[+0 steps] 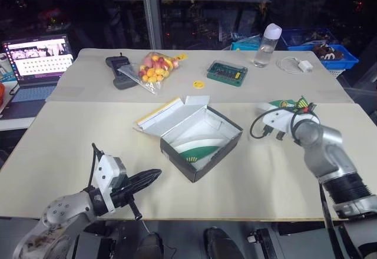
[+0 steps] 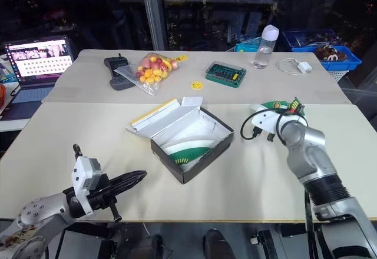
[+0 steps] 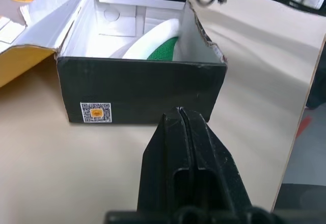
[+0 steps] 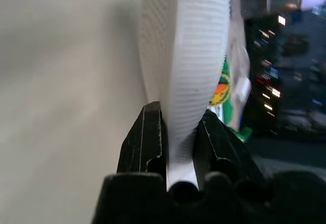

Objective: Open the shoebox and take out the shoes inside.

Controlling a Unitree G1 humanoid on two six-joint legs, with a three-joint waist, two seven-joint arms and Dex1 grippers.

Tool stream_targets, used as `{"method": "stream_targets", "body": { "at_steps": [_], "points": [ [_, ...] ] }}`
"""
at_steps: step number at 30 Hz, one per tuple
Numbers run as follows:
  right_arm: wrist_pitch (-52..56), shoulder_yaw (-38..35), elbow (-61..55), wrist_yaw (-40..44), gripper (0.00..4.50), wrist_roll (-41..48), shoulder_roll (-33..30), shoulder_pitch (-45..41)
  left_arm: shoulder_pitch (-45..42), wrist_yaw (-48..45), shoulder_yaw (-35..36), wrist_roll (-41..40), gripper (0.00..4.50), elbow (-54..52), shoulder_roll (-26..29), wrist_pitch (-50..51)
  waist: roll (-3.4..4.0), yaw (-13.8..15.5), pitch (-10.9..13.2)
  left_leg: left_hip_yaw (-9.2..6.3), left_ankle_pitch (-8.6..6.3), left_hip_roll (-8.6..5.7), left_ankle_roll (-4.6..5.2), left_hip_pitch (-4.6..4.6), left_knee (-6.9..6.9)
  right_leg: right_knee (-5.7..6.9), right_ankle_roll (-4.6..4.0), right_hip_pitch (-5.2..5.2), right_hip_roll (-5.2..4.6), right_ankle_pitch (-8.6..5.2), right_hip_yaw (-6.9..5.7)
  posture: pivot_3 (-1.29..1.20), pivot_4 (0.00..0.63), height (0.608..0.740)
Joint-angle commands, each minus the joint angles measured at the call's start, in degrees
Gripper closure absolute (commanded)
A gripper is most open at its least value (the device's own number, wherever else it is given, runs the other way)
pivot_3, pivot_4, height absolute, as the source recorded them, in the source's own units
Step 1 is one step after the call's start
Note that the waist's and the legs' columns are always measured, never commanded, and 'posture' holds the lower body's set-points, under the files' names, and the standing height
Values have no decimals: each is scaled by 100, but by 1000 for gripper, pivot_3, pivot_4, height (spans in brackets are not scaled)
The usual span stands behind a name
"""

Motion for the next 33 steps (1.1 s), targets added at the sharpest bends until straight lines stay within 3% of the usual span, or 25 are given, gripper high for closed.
{"method": "stream_targets", "body": {
  "at_steps": [1, 3, 5, 11, 13, 16, 20, 25, 29, 33],
  "points": [
    [212, -106, -222, -138, 4068, -69, 237, 54, -156, -7, 15, -111, 4500, -160, 5, -61, 0, 3, 0, 0, 0, 0, 0, 0, 3, -1, 1, 2, 0, 0, 0, 0, 150, 712],
    [419, -209, -251, 74, 4068, 95, 355, 103, -195, -10, 26, -135, 4500, -169, 17, -38, 0, 7, 0, -1, 0, 0, 0, -1, 4, -2, 2, 5, 0, 0, 0, 0, 150, 712],
    [727, -483, -314, 335, 3127, 500, 551, 142, -223, -6, 0, -134, 4500, -182, 15, -28, -2, 6, -1, -1, 0, 0, 0, -2, 5, -4, 3, 8, 0, 1, 0, 0, 150, 712],
    [1544, -757, -897, 1422, 1240, 1284, 572, 292, -222, -14, -26, -120, 4500, -188, 34, -39, -5, 18, -3, -10, -1, 0, 0, 20, 14, -8, 8, 45, 1, -3, -6, 0, 150, 712],
    [1754, -881, -1161, 1825, 1240, 1575, 424, 263, -226, -9, -33, -112, 4500, -181, 35, -38, -8, 9, -4, -11, -1, 2, 0, 32, 15, -10, 8, 58, 2, -4, -6, 0, 150, 712],
    [1868, -961, -1915, 3199, 1240, 2302, -412, 90, -223, -2, -45, -79, 4500, -165, 36, -44, 0, 32, 0, -9, -1, 0, -1, 37, 14, -11, 2, 61, 1, -9, -5, 0, 150, 712],
    [1681, -1091, -2213, 4489, 1240, 3258, -1221, -785, -248, 20, -76, -38, 4500, -119, 15, -60, 5, 30, 4, -6, -1, 0, -1, 36, 13, -13, 5, 59, -1, -13, -5, 0, 150, 712],
    [1784, -910, -2145, 5039, 1240, 4358, -497, -2357, -328, 54, -122, -8, 4500, -69, -24, -55, 4, -126, 3, -5, -2, 6, -1, 51, 10, -9, -23, 65, 3, -27, -6, 0, 150, 712],
    [1801, -258, -2307, 5177, 1240, 4683, 168, -2579, -322, 78, -132, 0, 4500, -71, -38, -49, -12, -102, -5, -13, -2, 5, -1, 42, 8, -15, 8, 65, 2, -10, -14, 0, 150, 712],
    [1540, 446, -2142, 5142, 1240, 4468, 497, -2475, -262, 120, -141, 7, 4500, -108, -50, -44, -11, -63, -5, -16, -2, 2, -1, 11, 10, -15, 12, 43, -1, -9, -19, 0, 150, 712]
  ]
}}
